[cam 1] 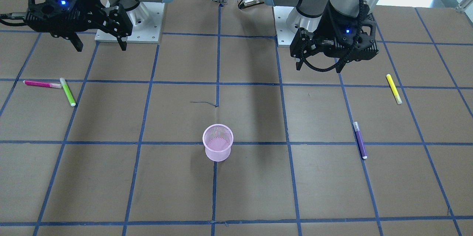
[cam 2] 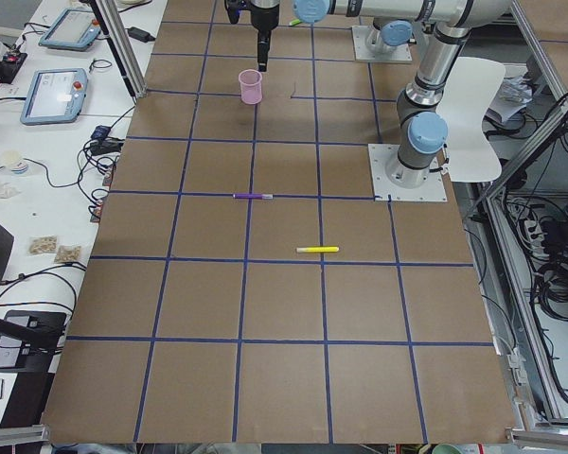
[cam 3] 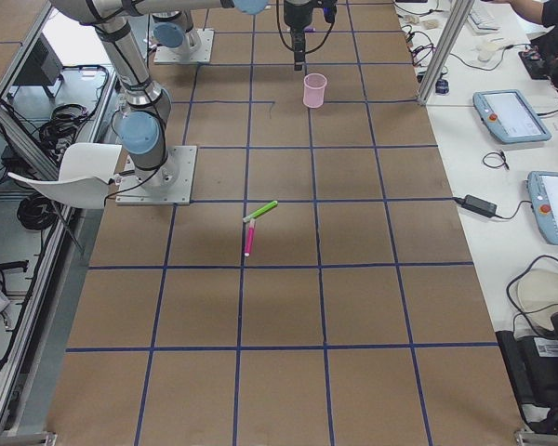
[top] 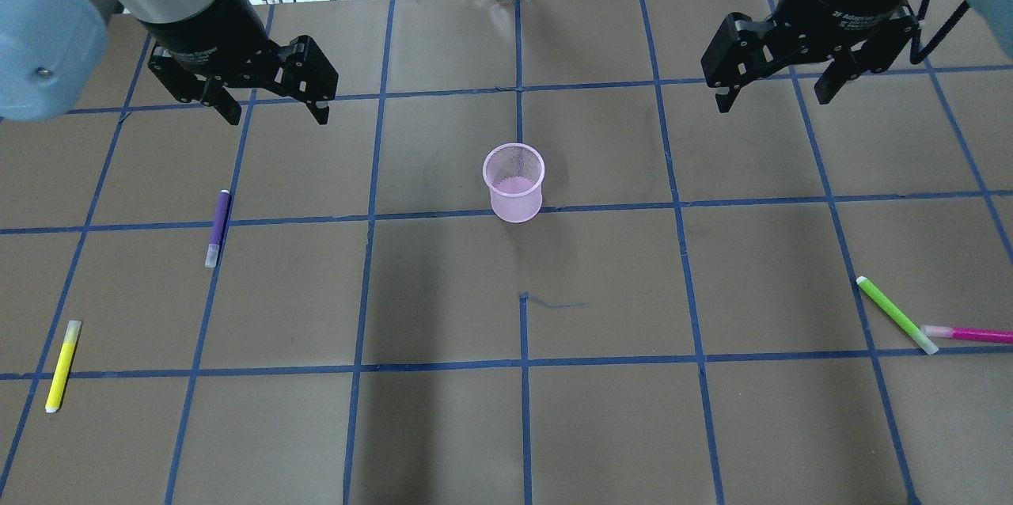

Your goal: Insert purple and pink pens into pink cup

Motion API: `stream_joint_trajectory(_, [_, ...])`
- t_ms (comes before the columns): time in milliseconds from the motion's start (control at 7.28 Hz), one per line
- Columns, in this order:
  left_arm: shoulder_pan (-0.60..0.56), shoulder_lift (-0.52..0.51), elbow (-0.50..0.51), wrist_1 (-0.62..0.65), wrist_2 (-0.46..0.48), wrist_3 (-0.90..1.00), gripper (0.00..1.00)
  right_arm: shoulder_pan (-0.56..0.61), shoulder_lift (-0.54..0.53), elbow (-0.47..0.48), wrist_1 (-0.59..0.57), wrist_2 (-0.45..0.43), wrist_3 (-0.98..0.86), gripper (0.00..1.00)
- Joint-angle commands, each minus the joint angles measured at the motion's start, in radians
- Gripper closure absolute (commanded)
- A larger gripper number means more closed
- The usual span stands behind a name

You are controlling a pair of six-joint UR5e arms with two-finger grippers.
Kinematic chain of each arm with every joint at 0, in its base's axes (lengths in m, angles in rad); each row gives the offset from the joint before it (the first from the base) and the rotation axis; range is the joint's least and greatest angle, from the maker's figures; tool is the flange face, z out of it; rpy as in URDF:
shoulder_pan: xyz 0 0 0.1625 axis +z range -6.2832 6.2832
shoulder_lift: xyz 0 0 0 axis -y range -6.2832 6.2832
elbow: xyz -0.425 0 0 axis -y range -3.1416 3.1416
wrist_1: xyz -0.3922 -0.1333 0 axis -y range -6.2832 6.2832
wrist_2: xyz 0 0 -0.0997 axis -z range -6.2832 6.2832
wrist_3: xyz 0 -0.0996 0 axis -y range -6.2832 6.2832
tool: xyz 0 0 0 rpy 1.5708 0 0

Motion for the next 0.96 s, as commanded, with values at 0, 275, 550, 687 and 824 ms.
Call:
stream_joint_trajectory(0, [0.049,0.026,-0.004,-0.004,0.004,0.076,0.00,0.002,-0.001,0.000,-0.001,0.002,0.001,0.00])
stream_joint_trajectory(275, [0.087,0.043,-0.018,-0.001,-0.002,0.067,0.00,0.002,-0.003,0.002,-0.001,0.002,-0.001,0.00])
stream_joint_trajectory(550, [0.085,0.043,-0.018,0.008,0.016,0.064,0.00,-0.014,-0.005,0.003,0.003,-0.004,-0.176,0.00])
stream_joint_trajectory(687, [0.090,0.040,-0.018,0.008,0.013,0.075,0.00,-0.056,-0.005,0.003,0.005,-0.007,-0.244,0.00])
stream_joint_trajectory(824, [0.099,0.037,-0.020,0.010,0.018,0.075,0.00,-0.131,-0.006,0.003,-0.006,-0.007,-0.374,0.07])
